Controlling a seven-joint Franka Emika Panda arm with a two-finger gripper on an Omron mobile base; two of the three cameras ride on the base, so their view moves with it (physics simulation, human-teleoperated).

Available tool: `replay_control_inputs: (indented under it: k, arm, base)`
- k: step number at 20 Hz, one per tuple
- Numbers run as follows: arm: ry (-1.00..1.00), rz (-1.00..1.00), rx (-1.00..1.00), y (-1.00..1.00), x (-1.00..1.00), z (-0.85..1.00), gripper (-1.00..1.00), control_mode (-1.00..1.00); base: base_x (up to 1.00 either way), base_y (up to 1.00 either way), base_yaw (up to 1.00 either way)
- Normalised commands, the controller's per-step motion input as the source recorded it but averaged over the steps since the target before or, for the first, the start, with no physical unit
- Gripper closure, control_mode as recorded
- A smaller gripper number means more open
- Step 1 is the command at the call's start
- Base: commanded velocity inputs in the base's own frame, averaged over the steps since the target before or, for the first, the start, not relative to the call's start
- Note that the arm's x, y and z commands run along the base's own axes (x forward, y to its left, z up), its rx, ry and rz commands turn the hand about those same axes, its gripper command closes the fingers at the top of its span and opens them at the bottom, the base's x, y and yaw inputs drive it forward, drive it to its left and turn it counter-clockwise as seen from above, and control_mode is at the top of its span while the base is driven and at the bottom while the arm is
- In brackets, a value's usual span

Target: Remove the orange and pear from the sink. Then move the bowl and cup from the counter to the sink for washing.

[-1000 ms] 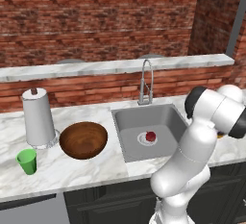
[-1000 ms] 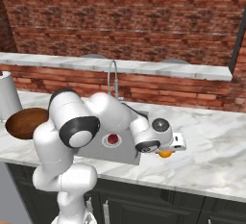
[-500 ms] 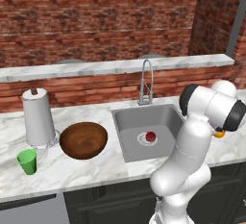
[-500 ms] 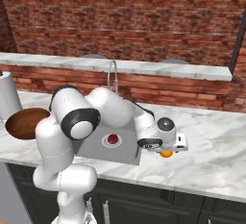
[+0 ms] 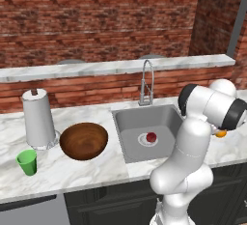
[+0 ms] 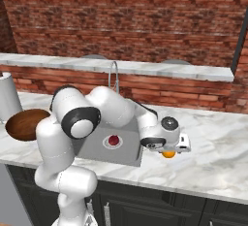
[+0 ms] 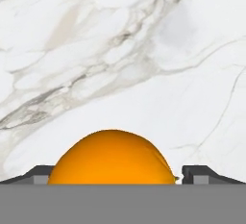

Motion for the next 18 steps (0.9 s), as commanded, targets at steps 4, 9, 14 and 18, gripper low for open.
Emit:
replay_control_inputs:
  k: [4, 9, 14, 18]
  arm:
    - [0.05, -0.01, 0.05, 0.02, -0.01, 0.01, -1.00, -1.00]
    - [0.03, 0.00, 0.01, 0.01, -0.01, 0.05, -1.00, -1.00]
    - [0.00, 0.00, 0.00, 0.01, 0.00, 0.10, -1.00, -1.00]
    - [0.00, 0.00, 0.00, 0.02, 0.00, 0.13, -1.00, -1.00]
  base:
    - [0.00, 0.00, 0.00]
    - [0.00, 0.00, 0.00]
    - [0.00, 0.00, 0.00]
    - [0.00, 0.00, 0.00]
